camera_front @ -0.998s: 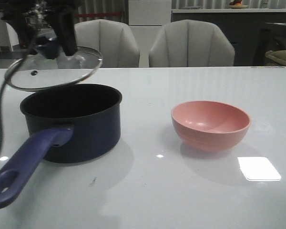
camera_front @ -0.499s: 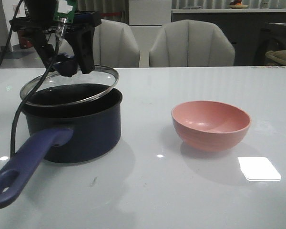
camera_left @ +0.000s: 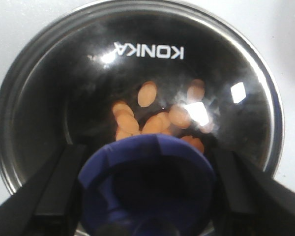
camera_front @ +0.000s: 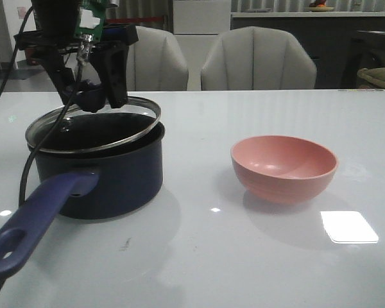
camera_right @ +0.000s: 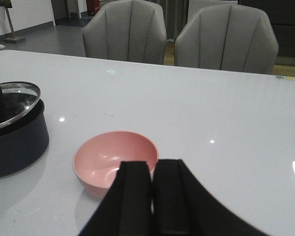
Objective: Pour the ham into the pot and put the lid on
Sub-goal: 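Lower the glass lid onto the saucepan with the left gripper, then open the left gripper and raise it off the knob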
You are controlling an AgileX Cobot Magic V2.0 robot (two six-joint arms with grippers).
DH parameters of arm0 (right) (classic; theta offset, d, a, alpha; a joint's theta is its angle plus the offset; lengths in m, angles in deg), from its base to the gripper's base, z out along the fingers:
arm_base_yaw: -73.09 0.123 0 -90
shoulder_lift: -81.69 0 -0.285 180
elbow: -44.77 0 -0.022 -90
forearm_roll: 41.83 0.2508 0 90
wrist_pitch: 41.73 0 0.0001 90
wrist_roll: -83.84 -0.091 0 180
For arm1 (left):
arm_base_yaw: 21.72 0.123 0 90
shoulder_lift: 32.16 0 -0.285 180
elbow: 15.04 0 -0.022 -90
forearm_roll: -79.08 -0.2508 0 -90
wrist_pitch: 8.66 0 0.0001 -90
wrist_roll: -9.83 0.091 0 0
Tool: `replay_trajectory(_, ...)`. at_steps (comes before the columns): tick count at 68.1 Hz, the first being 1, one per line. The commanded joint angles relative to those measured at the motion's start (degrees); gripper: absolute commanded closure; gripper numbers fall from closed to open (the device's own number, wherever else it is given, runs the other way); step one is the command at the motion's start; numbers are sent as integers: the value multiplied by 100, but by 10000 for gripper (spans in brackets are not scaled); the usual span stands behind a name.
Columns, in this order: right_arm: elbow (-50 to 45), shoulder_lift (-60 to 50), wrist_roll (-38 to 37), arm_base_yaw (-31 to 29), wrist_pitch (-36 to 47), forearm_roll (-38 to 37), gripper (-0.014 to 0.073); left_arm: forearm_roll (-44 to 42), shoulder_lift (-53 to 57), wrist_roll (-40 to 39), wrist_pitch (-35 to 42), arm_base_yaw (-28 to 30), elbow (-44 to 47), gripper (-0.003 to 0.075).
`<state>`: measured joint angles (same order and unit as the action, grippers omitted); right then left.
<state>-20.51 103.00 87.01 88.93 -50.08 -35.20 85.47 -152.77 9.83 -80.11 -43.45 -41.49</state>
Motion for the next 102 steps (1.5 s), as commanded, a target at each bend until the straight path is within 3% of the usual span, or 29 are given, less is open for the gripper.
replay_trajectory(1,166,50,61,-4,431,-56,432,83,321,0,-132,-48,-151,468)
replay_trajectory(8,166,50,61,-4,431,-56,432,83,301,0,-132,-48,-132,439)
replay_trajectory(39,166,50,61,-4,431,-56,432,25,195,0,-132,-48,-102,102)
replay_trajectory(59,166,50,61,-4,431,-56,432,25,236,0,-136,-48,-407,95)
replay_trajectory(75,166,50,61,-4,431,-56,432,25,1099,206,5,-38,-295,95)
replay_trajectory(87,166,50,61,-4,431,-56,432,25,2181,221,647,-38,593,95)
replay_trajectory(102,166,50,61,-4,431,-56,432,54,3694,221,1699,-38,2383,95)
